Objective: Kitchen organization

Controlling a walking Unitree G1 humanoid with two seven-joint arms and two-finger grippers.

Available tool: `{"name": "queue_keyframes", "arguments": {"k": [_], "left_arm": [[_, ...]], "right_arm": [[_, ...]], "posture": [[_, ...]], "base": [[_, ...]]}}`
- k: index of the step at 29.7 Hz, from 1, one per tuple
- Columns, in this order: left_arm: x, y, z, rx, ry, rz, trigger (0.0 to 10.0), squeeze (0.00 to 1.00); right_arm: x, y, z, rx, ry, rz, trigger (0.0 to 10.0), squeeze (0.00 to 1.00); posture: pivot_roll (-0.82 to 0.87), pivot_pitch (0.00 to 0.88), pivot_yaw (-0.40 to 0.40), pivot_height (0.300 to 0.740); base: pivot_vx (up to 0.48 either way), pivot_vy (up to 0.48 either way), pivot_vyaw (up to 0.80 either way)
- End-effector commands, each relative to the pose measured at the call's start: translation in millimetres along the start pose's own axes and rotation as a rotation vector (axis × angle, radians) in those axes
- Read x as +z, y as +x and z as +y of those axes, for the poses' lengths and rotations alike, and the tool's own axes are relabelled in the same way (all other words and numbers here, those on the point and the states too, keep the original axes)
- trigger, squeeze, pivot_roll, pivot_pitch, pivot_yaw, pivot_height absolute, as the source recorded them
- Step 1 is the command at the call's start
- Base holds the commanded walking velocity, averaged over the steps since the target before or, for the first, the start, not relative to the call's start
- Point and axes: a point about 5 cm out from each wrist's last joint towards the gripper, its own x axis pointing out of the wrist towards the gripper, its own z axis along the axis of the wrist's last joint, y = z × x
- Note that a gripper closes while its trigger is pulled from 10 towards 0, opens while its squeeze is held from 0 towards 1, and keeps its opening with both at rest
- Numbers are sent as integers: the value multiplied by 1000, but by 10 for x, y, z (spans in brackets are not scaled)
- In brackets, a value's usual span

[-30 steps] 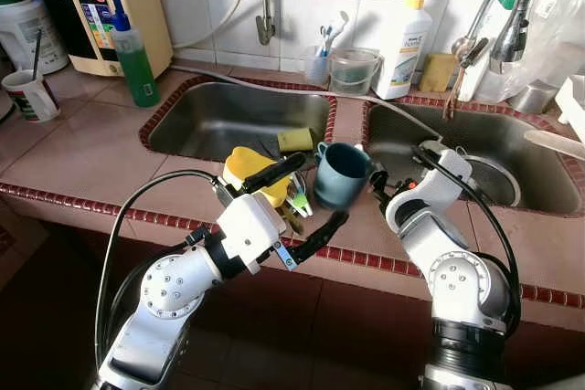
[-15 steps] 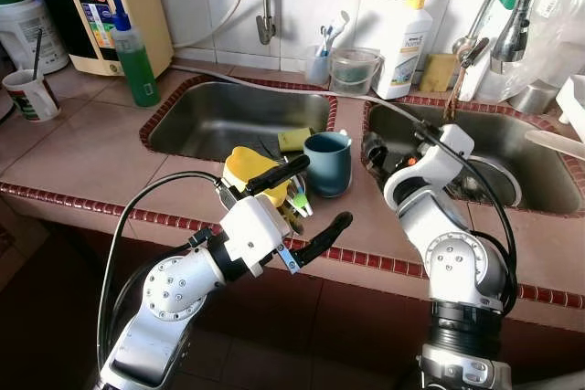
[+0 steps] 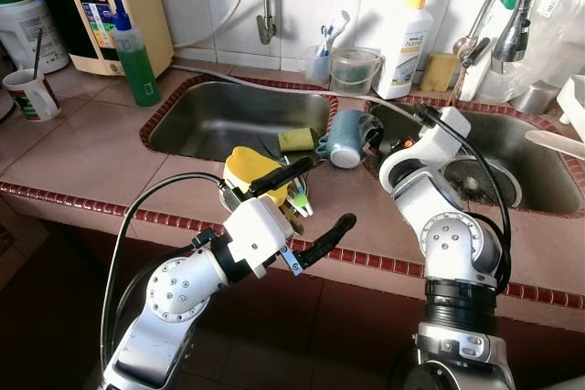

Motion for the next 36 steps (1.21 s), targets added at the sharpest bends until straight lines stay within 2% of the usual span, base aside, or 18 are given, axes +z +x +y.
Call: {"name": "queue_keyframes", "arguments": {"k": [1,7,10,13,14,19,23,27,28,29,30,31,32,34,35,36], "left_arm": [[38,7,-12,-2,5,-10,10000,0],[37,1,-22,-5,3,-8,10000,0],[28,2,-14,-6,4,-6,10000,0],[30,-1,-17,-5,3,-6,10000,0],[28,-3,-21,-5,4,-5,10000,0],[28,-12,-23,-1,0,-3,10000,0],[23,-23,-10,10,-9,1,10000,0],[1,-30,47,56,-55,6,10000,0],[-10,-28,97,97,-92,6,10000,0],[-14,-26,129,121,-112,6,10000,0],[-19,-24,163,150,-132,5,10000,0],[-33,-21,229,209,-167,4,10000,0],[-41,-22,253,233,-179,3,10000,0],[-73,-33,325,304,-203,6,10000,0],[-95,-40,368,347,-211,14,10000,0],[-95,-40,368,347,-211,14,10000,0]], "right_arm": [[-17,4,13,0,26,5,10000,0],[-15,-1,-19,-7,17,-4,10000,0],[28,-16,-12,16,-52,-55,10000,0],[16,-33,-17,19,-79,-62,10000,0],[3,-44,-34,8,-119,-73,10000,0],[-10,-70,-77,-11,-152,-96,10000,0],[61,-97,-117,-25,-290,-184,10000,0],[118,-135,-137,-36,-449,-263,10000,0],[124,-156,-144,-38,-495,-290,10000,0],[125,-168,-148,-34,-503,-299,10000,0],[127,-182,-155,-34,-516,-310,10000,263],[131,-205,-177,-50,-546,-329,10000,702],[122,-212,-185,-48,-557,-332,10000,1000],[98,-250,-185,-15,-560,-353,10000,1000],[74,-264,-211,-37,-587,-351,10000,1000],[74,-264,-211,-37,-587,-351,10000,1000]], "posture": [[-177,0,-2,740],[-179,0,3,740],[-180,0,4,740],[-180,0,3,740],[-180,0,3,740],[-178,0,3,740],[-178,0,5,740],[-180,0,6,740],[-180,0,8,740],[-182,0,10,740],[-182,0,10,740],[-182,0,10,740],[-182,0,10,740],[-186,0,10,740],[-186,0,10,740],[-186,0,10,740]], "base": [[0,0,0],[0,0,0],[0,0,0],[0,0,0],[0,0,0],[0,0,0],[0,0,0],[0,0,0],[0,0,0],[0,0,0],[0,0,0],[0,0,0],[0,0,0],[0,0,0],[0,0,0],[0,0,0]]}}
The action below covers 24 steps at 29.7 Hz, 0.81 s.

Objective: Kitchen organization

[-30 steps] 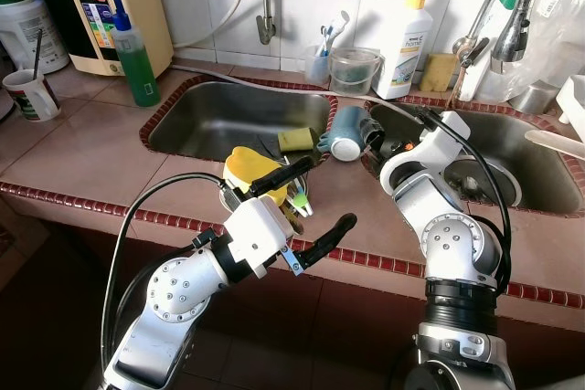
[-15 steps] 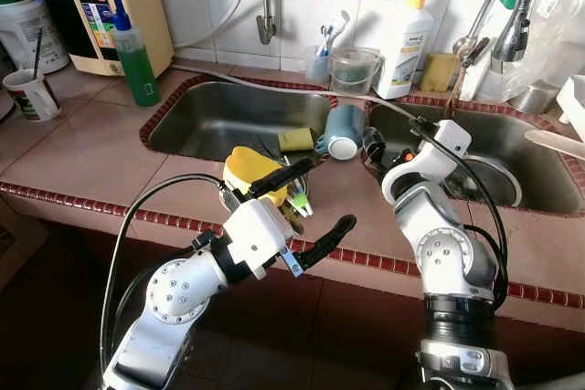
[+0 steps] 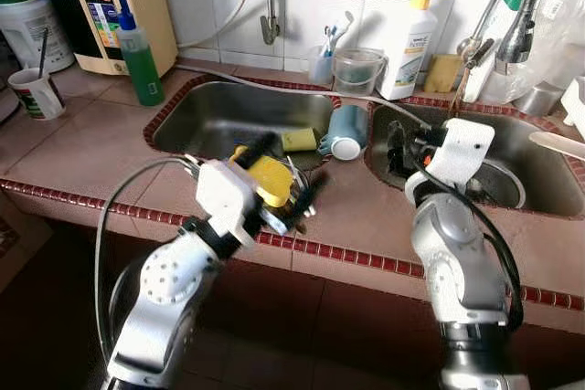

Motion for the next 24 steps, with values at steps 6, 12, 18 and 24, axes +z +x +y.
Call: {"name": "queue_keyframes", "arguments": {"k": [6,12,18,24], "left_arm": [[-69,27,188,120,-25,29,10000,0],[-140,43,324,184,-6,70,10000,0],[-190,11,345,191,4,92,10000,0],[-262,22,340,200,7,133,10000,0]], "right_arm": [[-34,-91,29,17,-101,-49,10000,1000],[-32,-97,63,58,-176,-98,10000,1000],[-45,-123,75,90,-225,-119,10000,0],[-92,-181,97,137,-266,-136,10000,0]], "posture": [[-189,0,10,740],[-188,0,8,740],[-191,0,7,740],[-193,0,4,740]], "base": [[0,0,0],[0,0,0],[0,0,0],[0,0,0]]}}
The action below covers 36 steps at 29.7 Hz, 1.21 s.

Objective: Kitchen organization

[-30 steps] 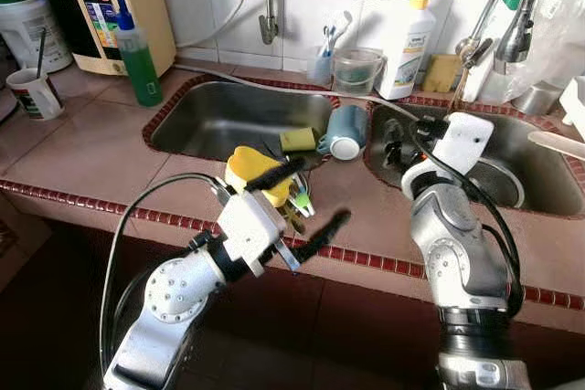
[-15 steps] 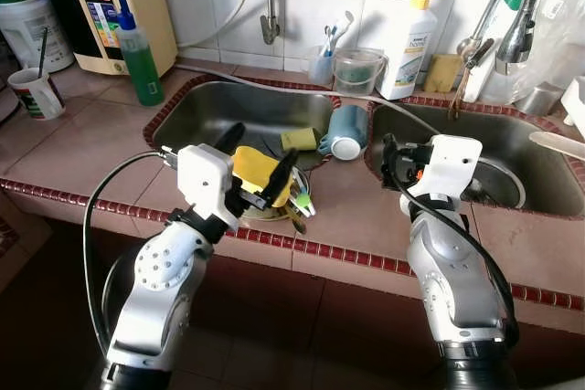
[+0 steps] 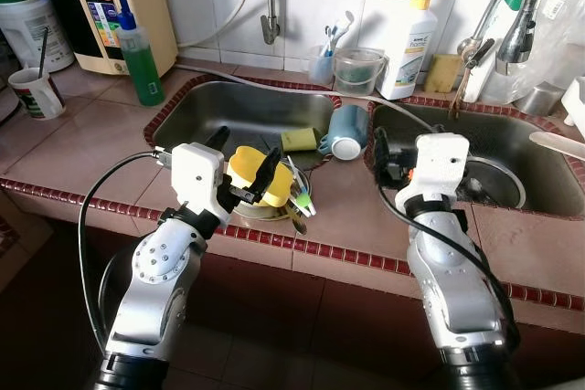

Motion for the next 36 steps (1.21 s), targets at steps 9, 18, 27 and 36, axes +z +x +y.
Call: {"name": "queue_keyframes", "arguments": {"k": [9,18,27,36], "left_arm": [[-27,74,7,38,18,58,10000,0],[-55,-4,87,153,-28,113,10000,0],[-17,40,131,176,-26,124,10000,0],[-122,7,30,164,6,184,10000,0]], "right_arm": [[37,-39,44,44,-16,-45,10000,0],[30,-257,202,129,7,-82,10000,0],[88,-223,248,146,0,-118,10000,0],[80,-272,312,182,8,-128,10000,0]], "posture": [[-196,0,4,740],[-197,0,2,740],[-200,0,5,740],[-207,0,6,740]], "base": [[0,0,0],[0,0,0],[0,0,0],[0,0,0]]}}
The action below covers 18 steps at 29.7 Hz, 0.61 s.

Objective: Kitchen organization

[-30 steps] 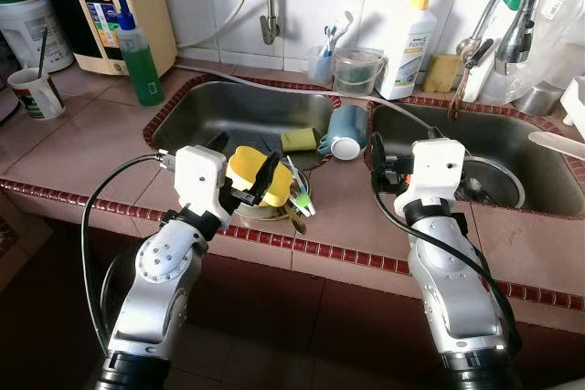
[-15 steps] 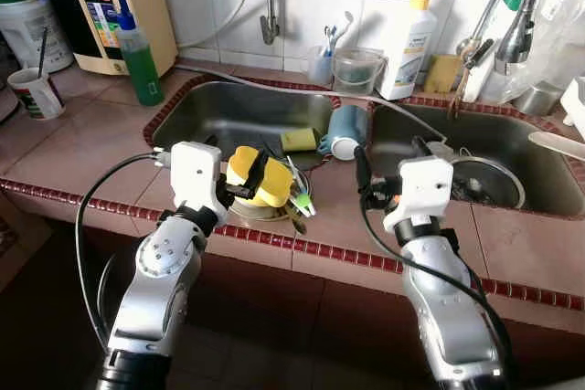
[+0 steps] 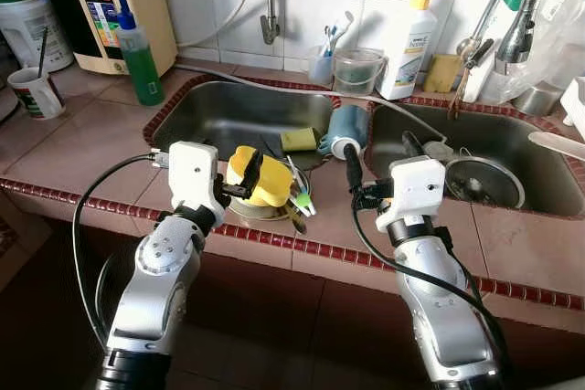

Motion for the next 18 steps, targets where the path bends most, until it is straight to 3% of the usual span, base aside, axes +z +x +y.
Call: {"name": "queue_keyframes", "arguments": {"k": [1,12,18], "left_arm": [[-8,-20,-30,1,13,11,10000,0],[27,-18,-60,-46,12,-4,10000,0],[77,-52,-199,-136,102,-44,10000,0]], "right_arm": [[22,-28,34,21,9,-13,10000,0],[-13,-47,103,62,4,-9,10000,0],[-7,-79,111,75,18,-16,10000,0]], "posture": [[-207,0,6,740],[-201,0,5,740],[-197,0,4,740]], "base": [[0,0,0],[0,0,0],[0,0,0]]}}
